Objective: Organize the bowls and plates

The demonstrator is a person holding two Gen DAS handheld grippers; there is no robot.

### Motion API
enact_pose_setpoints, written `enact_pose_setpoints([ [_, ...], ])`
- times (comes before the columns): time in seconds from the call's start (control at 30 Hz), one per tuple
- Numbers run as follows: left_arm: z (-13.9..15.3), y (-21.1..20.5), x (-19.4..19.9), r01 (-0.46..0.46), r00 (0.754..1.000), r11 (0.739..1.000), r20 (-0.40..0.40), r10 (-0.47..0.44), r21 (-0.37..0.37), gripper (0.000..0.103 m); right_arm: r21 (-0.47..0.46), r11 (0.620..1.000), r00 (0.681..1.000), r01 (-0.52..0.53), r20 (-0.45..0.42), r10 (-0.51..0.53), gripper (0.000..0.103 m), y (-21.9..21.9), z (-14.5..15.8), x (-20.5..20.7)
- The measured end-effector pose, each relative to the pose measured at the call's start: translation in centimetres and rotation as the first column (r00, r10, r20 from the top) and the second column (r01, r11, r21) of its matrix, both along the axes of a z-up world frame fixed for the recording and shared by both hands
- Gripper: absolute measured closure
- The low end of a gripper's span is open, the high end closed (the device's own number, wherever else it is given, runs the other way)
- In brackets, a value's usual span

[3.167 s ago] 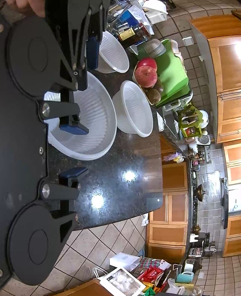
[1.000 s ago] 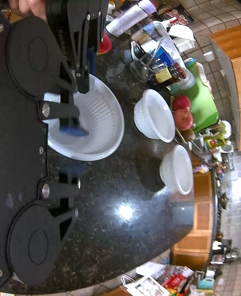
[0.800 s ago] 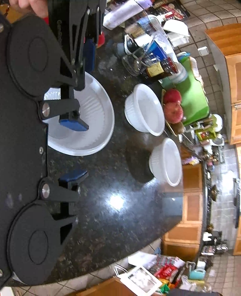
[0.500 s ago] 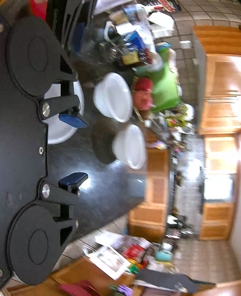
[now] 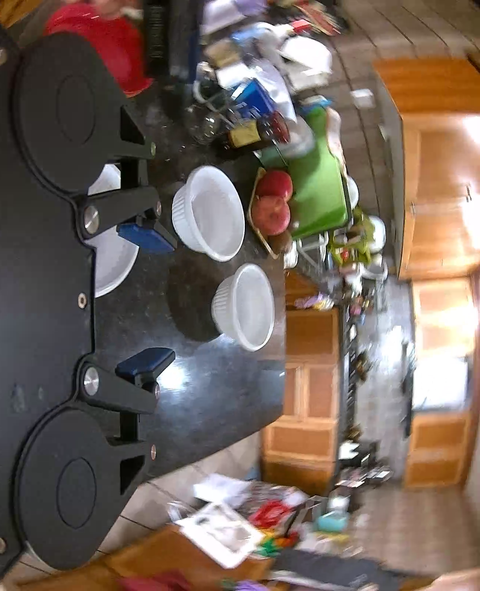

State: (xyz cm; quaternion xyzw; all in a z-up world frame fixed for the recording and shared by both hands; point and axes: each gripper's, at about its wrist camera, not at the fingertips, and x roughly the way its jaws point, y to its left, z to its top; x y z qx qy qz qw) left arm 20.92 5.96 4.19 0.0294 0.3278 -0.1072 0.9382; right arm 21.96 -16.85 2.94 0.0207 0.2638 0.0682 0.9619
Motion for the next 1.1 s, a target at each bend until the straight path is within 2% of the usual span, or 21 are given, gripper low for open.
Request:
enact_pose_setpoints([
  [0.13, 1.0, 0.6, 0.3, -0.016, 0.999, 1.000, 0.034, 0.016, -0.001, 0.041, -0.093, 0.995, 0.997, -0.041, 0.068, 0.047, 0.043, 1.1, 1.5, -0.8],
  [0.27, 1.8, 1.1, 0.8, -0.061, 0.996, 0.998, 0.059, 0.061, 0.003, 0.041, -0.108, 0.990, 0.992, -0.094, 0.076, 0.103, 0.031, 1.4, 3.1, -1.0],
  [0.47, 2.4, 2.2, 2.4, -0.056, 0.998, 0.998, -0.001, 0.056, -0.034, 0.041, -0.045, 0.985, 0.985, -0.168, -0.052, 0.165, 0.022, 0.9, 4.3, -0.1],
  [0.67, 2.3, 2.5, 2.5, -0.053, 0.999, 0.998, -0.003, 0.053, -0.020, 0.041, -0.037, 0.984, 0.980, -0.174, -0.102, 0.169, 0.022, 1.0, 4.7, 0.7],
  [0.9, 3.4, 2.3, 3.2, -0.049, 0.999, 0.999, 0.013, 0.049, 0.004, 0.041, -0.013, 0.983, 0.980, -0.186, -0.073, 0.184, 0.023, 0.9, 6.7, 1.6],
  [1.1, 4.4, 2.3, 4.9, -0.027, 1.000, 1.000, -0.008, 0.027, 0.001, 0.041, 0.044, 0.982, 0.978, -0.182, -0.091, 0.185, 0.027, 0.3, 8.3, 3.6],
])
